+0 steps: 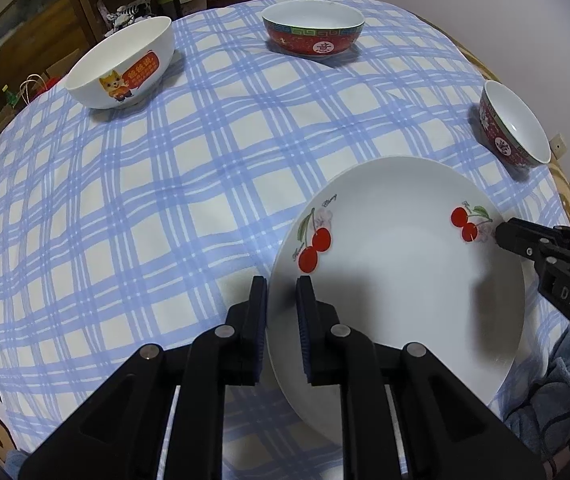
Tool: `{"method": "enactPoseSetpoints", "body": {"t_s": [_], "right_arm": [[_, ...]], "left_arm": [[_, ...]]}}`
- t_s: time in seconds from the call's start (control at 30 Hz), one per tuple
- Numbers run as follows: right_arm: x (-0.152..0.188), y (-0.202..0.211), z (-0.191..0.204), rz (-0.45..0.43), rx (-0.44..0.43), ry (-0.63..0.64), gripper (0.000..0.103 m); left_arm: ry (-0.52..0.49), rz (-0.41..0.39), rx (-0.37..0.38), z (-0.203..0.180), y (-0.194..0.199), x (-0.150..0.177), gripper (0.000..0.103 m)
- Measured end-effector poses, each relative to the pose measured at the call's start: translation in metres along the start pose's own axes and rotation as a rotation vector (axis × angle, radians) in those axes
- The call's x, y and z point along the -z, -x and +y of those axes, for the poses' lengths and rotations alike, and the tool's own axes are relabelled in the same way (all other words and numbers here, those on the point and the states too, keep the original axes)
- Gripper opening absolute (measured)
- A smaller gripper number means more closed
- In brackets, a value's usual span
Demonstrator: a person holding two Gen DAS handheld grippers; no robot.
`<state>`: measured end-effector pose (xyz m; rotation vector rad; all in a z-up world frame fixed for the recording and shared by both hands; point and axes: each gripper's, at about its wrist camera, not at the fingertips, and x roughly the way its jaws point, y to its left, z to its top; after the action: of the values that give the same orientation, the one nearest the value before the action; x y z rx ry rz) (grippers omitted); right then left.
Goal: Organize plates and bowls
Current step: 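Lower the held cherry plate onto the other cherry plate with both tools, then open both tools to release the plate on the stack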
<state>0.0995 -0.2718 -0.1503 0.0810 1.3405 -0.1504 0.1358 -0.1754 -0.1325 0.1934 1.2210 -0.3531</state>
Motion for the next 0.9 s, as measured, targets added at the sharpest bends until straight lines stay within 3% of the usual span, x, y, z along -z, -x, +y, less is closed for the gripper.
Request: {"method": "enactPoseSetpoints", "body": {"t_s": [0.9], "right_arm": [[0.002, -0.002, -0.001, -0.002, 0.001, -0.056, 0.010]], "left_arm": [[0.021, -0.026, 0.014, 0.005, 0.012, 0.000, 0.018]]}}
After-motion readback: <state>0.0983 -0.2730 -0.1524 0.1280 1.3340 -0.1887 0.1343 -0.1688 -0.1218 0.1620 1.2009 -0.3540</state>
